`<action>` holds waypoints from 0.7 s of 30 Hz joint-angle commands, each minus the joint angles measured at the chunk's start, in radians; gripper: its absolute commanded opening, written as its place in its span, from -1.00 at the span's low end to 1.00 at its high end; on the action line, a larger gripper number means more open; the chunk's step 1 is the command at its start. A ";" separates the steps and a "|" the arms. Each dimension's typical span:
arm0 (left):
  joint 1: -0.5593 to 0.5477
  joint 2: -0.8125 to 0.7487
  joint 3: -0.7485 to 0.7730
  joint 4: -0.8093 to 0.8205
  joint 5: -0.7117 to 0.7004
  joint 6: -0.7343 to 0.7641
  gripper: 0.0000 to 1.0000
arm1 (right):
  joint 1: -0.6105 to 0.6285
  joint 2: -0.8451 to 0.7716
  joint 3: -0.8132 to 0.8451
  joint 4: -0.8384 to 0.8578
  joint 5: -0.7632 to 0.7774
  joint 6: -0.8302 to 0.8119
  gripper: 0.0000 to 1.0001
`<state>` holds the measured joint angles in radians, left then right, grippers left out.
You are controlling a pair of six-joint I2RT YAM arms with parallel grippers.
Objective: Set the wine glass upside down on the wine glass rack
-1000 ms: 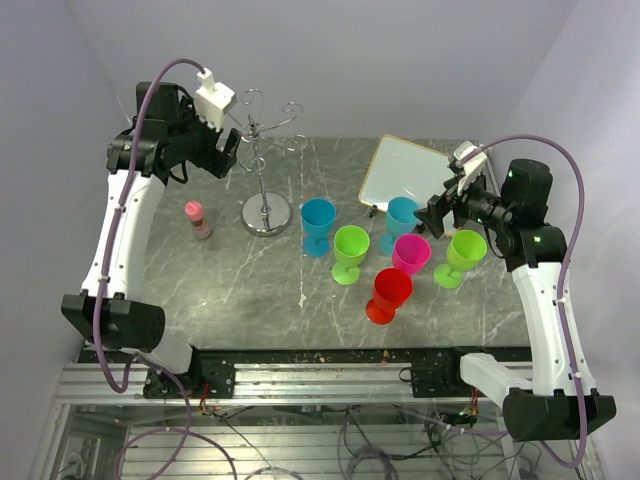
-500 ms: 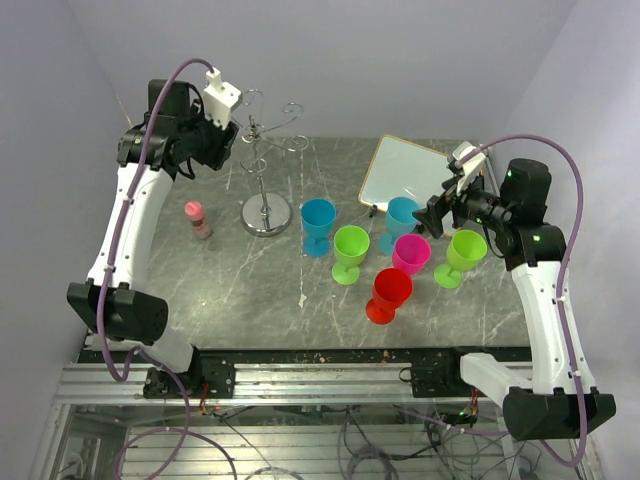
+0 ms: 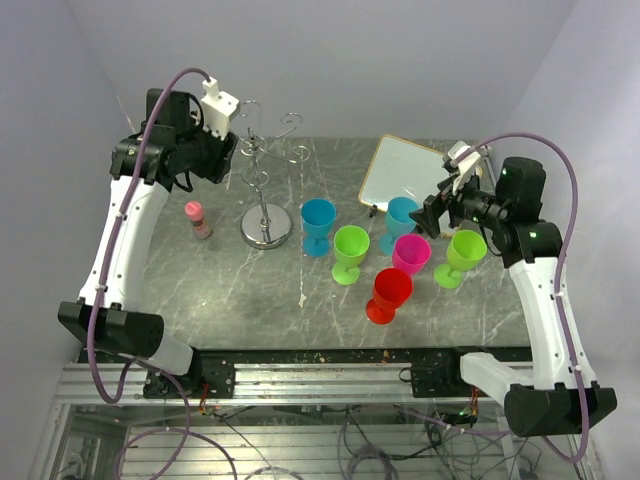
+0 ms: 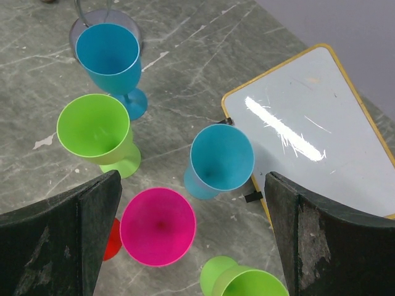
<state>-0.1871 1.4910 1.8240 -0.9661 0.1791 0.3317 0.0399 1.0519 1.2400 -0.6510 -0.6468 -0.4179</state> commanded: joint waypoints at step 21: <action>-0.015 -0.089 -0.011 -0.017 -0.033 -0.058 -0.12 | 0.349 0.304 0.051 0.060 0.196 0.005 0.77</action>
<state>-0.1936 1.4178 1.7695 -1.0023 0.1253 0.3023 0.3458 1.3117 1.2457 -0.6151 -0.5011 -0.4099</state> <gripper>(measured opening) 0.623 0.903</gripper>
